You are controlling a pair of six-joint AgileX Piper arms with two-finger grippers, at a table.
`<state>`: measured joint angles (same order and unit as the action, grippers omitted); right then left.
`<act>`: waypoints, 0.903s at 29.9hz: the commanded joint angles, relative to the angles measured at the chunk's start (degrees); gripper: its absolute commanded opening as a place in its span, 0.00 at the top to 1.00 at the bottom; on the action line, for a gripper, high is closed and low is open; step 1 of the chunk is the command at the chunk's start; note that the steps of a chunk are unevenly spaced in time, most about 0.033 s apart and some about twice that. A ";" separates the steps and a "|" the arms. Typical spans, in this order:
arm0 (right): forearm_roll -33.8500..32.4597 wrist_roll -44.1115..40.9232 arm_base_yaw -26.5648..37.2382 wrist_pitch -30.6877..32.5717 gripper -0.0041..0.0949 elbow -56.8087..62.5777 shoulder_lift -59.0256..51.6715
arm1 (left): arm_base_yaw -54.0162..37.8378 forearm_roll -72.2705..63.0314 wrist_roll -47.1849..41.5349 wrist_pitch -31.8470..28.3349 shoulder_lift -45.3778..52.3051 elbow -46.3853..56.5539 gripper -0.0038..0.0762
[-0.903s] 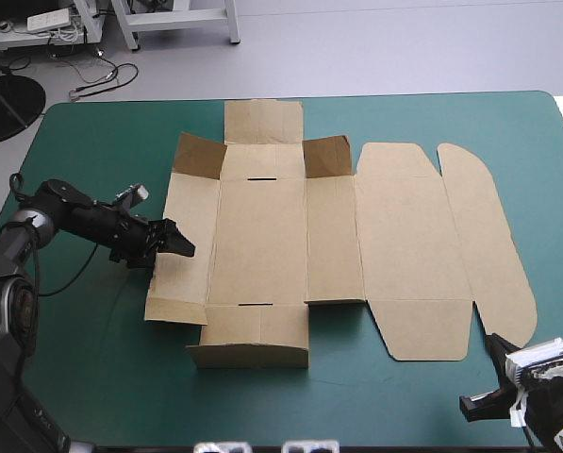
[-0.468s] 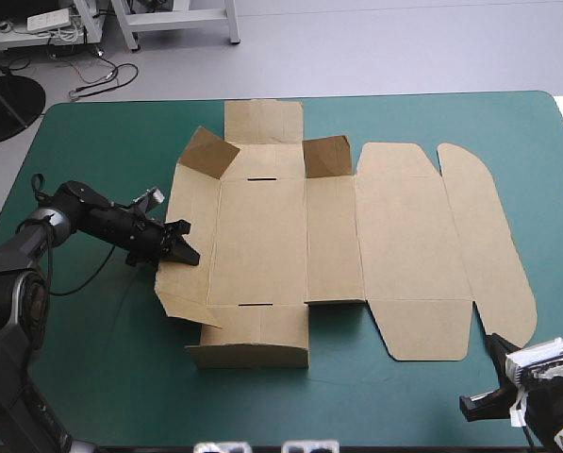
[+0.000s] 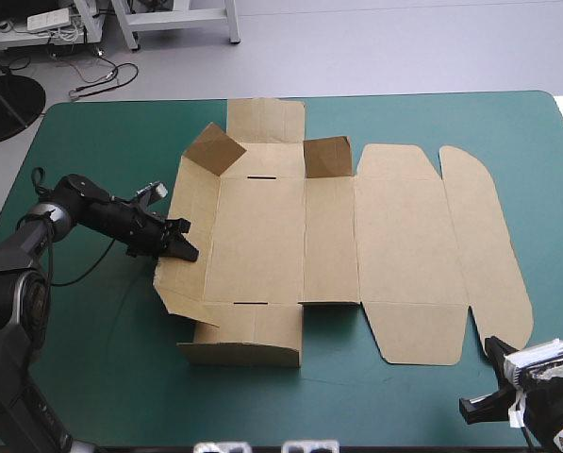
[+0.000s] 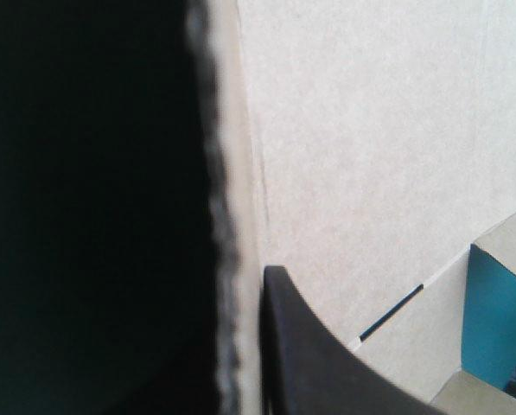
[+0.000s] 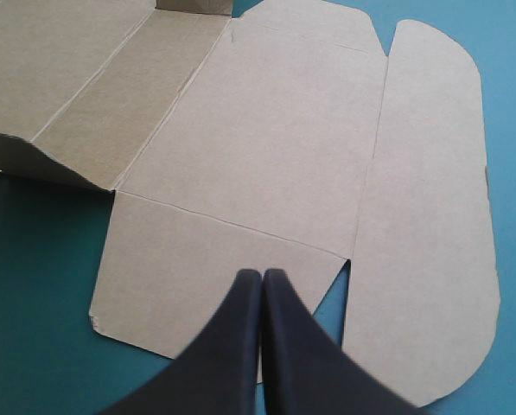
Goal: Fold the box
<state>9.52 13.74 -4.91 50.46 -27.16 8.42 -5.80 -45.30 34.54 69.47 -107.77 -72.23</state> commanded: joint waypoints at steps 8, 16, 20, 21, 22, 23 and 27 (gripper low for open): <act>0.51 0.34 -0.18 -3.52 0.97 -1.76 0.81 | 9.04 20.60 0.81 4.56 11.05 -20.07 0.96; 0.51 -0.87 -0.18 -3.62 0.97 -1.76 0.81 | 24.99 38.92 4.41 4.34 9.92 -35.31 0.96; 0.51 -2.47 -0.18 -3.62 0.97 -1.76 0.81 | 33.02 52.91 6.09 2.10 9.40 -35.87 0.96; 0.51 -2.44 -0.18 -3.62 0.97 -1.76 0.81 | 34.37 55.44 6.09 1.81 9.40 -35.87 0.96; 0.51 -2.52 -0.18 -3.75 0.97 -1.76 0.81 | 35.88 58.33 6.09 1.11 9.40 -35.87 0.96; 0.51 -2.99 -0.18 -4.08 0.97 -1.76 0.81 | 37.24 60.44 5.66 0.05 9.40 -35.87 0.96; 0.51 -5.15 -0.18 -6.61 0.97 -1.99 0.93 | 40.97 63.38 5.44 -5.12 9.40 -35.51 0.96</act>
<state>9.52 9.84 -4.91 49.64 -27.23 8.42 32.85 14.18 39.51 70.24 -101.25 -106.20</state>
